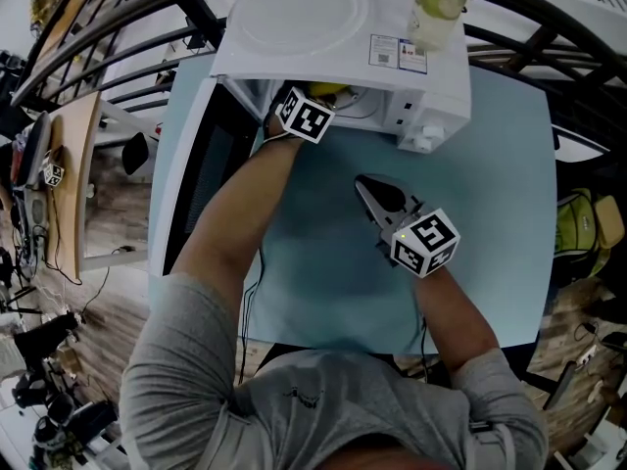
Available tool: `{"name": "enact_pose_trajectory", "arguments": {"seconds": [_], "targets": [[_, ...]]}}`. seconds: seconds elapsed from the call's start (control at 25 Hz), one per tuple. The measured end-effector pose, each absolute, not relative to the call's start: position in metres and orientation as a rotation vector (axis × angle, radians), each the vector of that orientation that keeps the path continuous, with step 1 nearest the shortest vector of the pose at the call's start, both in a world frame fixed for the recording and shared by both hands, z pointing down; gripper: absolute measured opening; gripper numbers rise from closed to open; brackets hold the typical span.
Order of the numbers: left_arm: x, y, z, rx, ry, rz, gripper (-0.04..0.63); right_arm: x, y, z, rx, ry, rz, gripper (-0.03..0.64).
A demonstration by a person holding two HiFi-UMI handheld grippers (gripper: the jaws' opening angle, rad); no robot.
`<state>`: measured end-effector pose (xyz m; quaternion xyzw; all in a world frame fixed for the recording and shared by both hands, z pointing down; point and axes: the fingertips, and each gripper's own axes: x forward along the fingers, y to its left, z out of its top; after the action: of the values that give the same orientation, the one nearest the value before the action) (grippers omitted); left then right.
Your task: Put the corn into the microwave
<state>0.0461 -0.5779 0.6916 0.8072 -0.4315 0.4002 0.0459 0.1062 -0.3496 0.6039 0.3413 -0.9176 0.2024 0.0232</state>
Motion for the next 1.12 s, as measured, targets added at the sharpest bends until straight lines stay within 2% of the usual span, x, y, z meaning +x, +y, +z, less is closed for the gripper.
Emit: {"name": "enact_pose_trajectory", "arguments": {"seconds": [1.12], "targets": [[0.01,-0.503,0.623,2.429,-1.325,0.979,0.295,0.133,-0.346,0.549,1.195,-2.742,0.587,0.018]]}}
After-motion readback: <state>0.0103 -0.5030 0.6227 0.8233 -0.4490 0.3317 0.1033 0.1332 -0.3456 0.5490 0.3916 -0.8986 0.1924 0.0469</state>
